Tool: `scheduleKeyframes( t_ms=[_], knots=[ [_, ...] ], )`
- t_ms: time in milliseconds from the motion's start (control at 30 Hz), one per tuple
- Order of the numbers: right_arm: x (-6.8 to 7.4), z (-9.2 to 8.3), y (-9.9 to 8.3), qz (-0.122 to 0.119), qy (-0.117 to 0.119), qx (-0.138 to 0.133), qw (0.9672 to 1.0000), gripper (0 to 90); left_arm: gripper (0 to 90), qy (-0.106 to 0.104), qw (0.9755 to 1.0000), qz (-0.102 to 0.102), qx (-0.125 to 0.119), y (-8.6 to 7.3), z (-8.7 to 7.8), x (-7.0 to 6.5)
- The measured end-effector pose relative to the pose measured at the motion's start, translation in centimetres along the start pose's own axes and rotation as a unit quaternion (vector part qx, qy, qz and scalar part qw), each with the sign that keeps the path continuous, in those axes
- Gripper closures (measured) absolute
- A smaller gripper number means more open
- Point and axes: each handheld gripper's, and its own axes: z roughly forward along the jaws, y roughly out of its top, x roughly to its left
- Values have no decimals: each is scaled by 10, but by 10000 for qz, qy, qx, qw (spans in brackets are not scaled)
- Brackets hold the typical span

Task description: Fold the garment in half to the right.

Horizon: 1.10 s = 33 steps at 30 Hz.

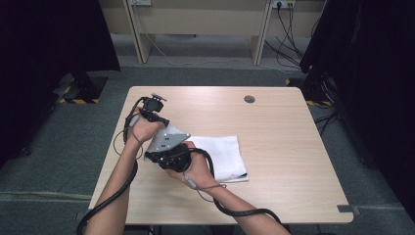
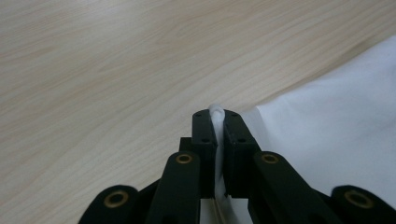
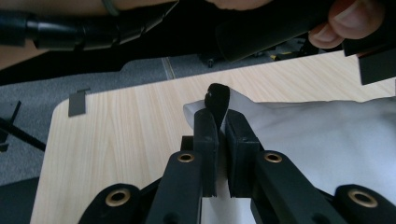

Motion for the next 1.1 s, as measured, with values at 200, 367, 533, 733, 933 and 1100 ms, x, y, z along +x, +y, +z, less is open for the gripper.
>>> scheduleKeyframes(
  t_ms=[200, 367, 533, 733, 933, 1100],
  knots=[
    [0, 4, 6, 87, 22, -88, 9999, 850, 847, 59, 10000, 38, 12, 2, -6, 2],
    [2, 7, 10, 111, -23, -135, 9998, 851, 847, 136, 9999, 47, 34, 4, -9, 5],
    [1, 6, 11, 122, -61, -166, 9998, 851, 847, 165, 9999, 17, -18, 6, -10, 5],
    [-2, 0, 16, 110, -100, -216, 9997, 851, 848, 159, 9998, 41, -123, 15, -17, 0],
    [-5, -9, 19, 97, -153, -302, 9994, 851, 849, 178, 9994, -256, -175, 23, -23, -2],
    [-6, -18, 18, 77, -201, -386, 9990, 851, 849, 38, 9982, -552, -216, 26, -24, -2]
  ],
)
